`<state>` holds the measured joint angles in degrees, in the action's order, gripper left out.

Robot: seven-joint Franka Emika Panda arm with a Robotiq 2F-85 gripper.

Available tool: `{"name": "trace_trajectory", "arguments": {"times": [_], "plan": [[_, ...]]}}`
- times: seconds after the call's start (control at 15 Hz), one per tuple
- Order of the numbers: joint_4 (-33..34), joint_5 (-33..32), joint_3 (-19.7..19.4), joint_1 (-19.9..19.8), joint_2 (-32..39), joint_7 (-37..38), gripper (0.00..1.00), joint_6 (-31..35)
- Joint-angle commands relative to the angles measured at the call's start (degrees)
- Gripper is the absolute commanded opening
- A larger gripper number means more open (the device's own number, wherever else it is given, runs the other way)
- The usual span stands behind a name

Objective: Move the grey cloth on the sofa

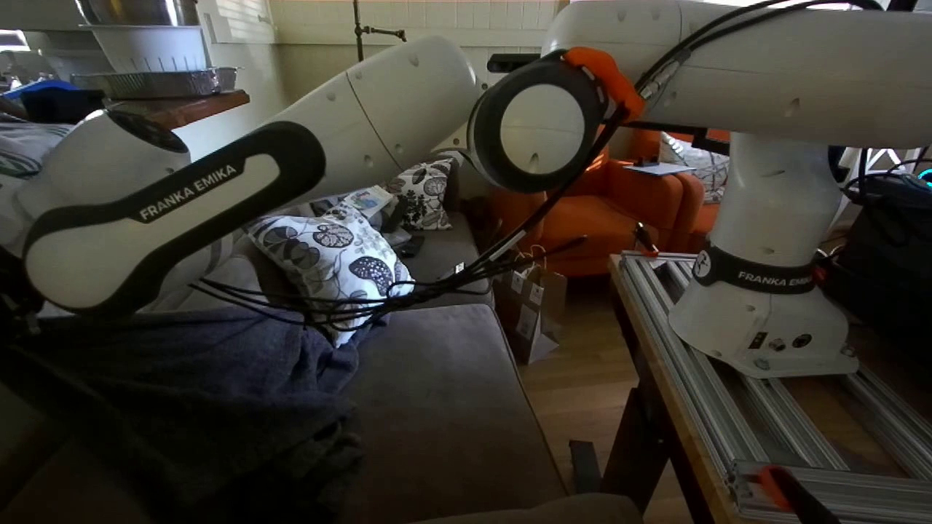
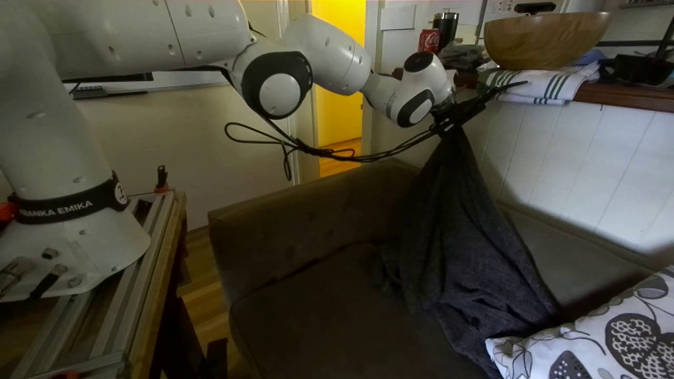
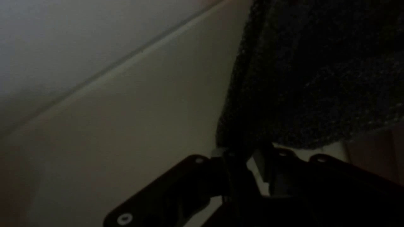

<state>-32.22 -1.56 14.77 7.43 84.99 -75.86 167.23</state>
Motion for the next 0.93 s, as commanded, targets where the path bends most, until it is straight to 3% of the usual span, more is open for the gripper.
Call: {"name": "trace_trajectory", "arguments": {"times": [0.0, 0.33, 0.47, 0.73, 0.87], "plan": [[2.0, 1.7, 1.7, 0.5, 0.3, 1.1, 0.5, -2.0], [1.9, 3.1, -0.6, 0.2, -1.2, 15.2, 0.84, -11.4], [2.9, 3.7, 2.5, -0.4, -0.9, 14.8, 0.98, -13.4], [3.6, 2.5, 0.3, 0.6, -1.8, 21.4, 1.0, -16.9], [2.6, 2.3, -1.4, 0.9, -3.5, 27.3, 1.0, -22.2]]}}
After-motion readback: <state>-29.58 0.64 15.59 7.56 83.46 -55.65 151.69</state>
